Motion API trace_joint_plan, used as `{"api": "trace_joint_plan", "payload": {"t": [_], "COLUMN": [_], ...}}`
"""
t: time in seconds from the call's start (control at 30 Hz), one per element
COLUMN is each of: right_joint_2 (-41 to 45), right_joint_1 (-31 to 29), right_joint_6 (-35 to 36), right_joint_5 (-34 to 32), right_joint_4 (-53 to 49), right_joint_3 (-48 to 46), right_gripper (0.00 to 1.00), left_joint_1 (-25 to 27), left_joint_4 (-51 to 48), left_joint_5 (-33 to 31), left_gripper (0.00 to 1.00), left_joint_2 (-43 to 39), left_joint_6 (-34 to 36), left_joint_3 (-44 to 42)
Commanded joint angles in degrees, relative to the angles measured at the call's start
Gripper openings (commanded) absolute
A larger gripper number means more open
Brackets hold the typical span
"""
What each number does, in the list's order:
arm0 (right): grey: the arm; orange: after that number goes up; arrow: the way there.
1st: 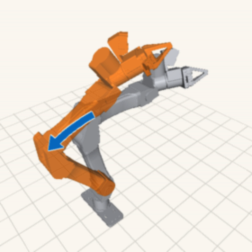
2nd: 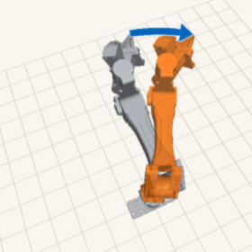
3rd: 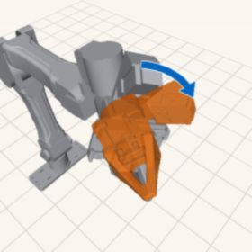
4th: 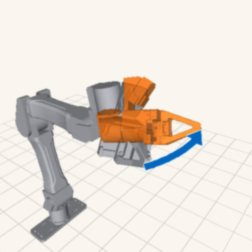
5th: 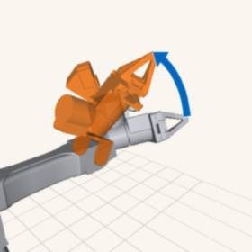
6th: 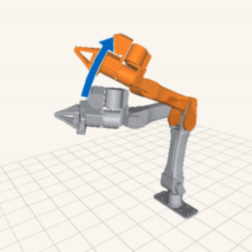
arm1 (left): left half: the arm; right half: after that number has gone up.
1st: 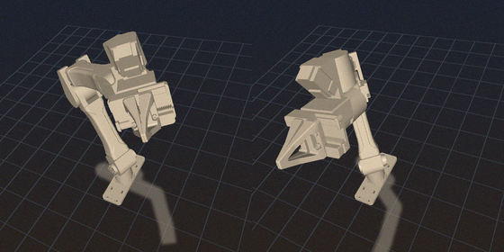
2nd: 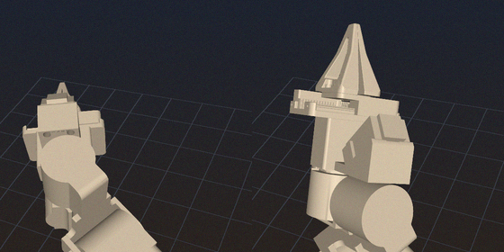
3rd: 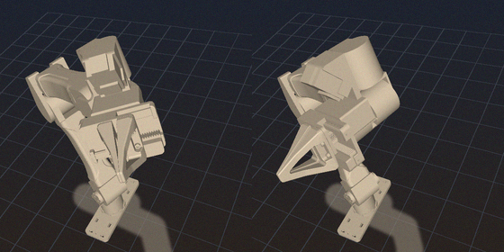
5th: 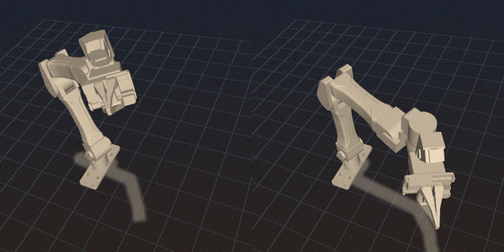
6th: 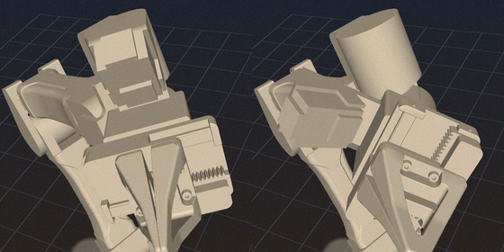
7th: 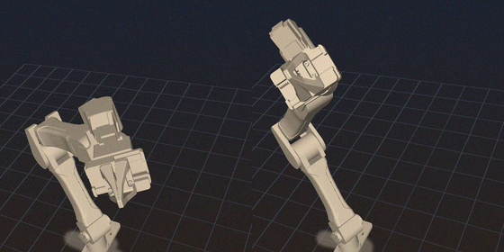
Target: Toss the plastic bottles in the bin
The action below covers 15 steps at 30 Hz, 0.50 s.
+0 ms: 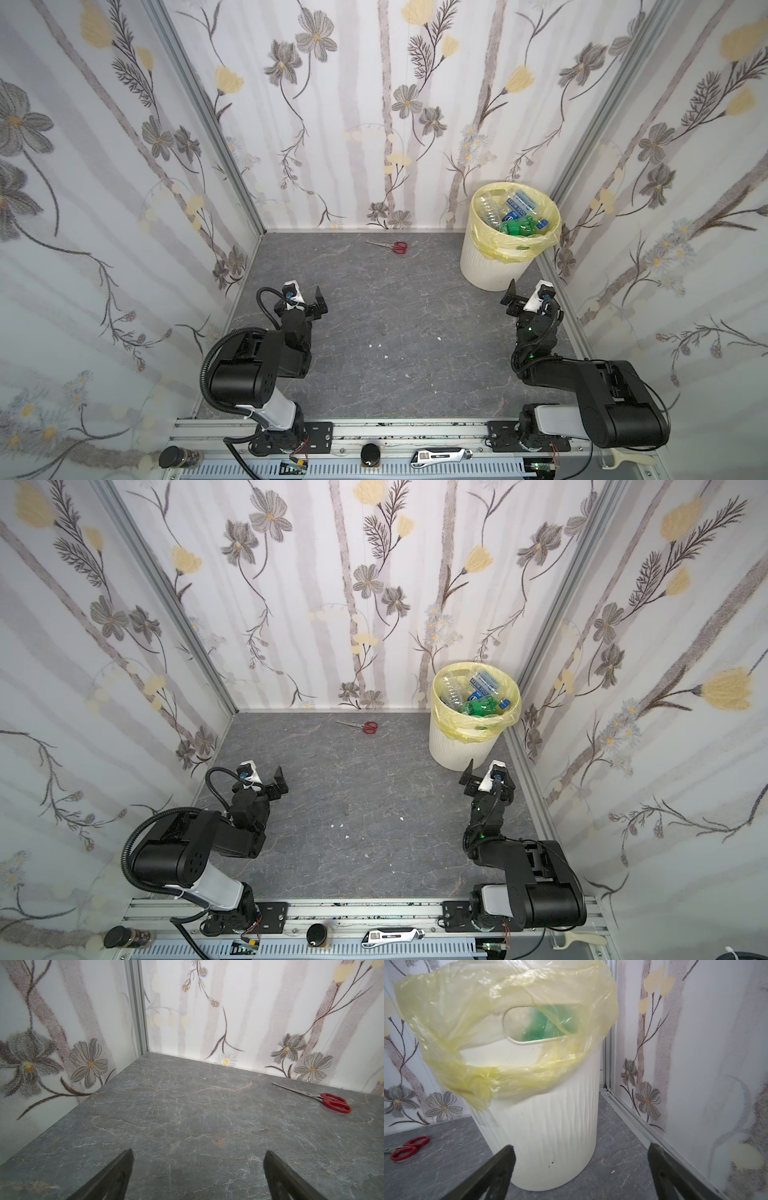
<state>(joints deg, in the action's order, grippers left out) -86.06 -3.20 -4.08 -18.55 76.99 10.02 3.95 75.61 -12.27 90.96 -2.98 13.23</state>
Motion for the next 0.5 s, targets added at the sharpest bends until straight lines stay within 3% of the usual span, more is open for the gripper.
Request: {"api": "trace_joint_plan", "payload": {"t": [0.0, 0.47], "right_joint_2": [-0.16, -0.16], "right_joint_1": [0.04, -0.01], "right_joint_6": [-0.4, -0.32], "right_joint_5": [0.28, 0.56], "right_joint_4": [0.28, 0.19], "right_joint_3": [0.22, 0.25], "right_gripper": [1.0, 1.0], "left_joint_1": [-0.06, -0.08], "left_joint_4": [2.42, 2.38], "left_joint_5": [-0.36, -0.38], "left_gripper": [1.0, 1.0], "left_joint_2": [0.01, 0.04], "left_joint_6": [0.28, 0.29], "left_joint_3": [-0.1, -0.14]}}
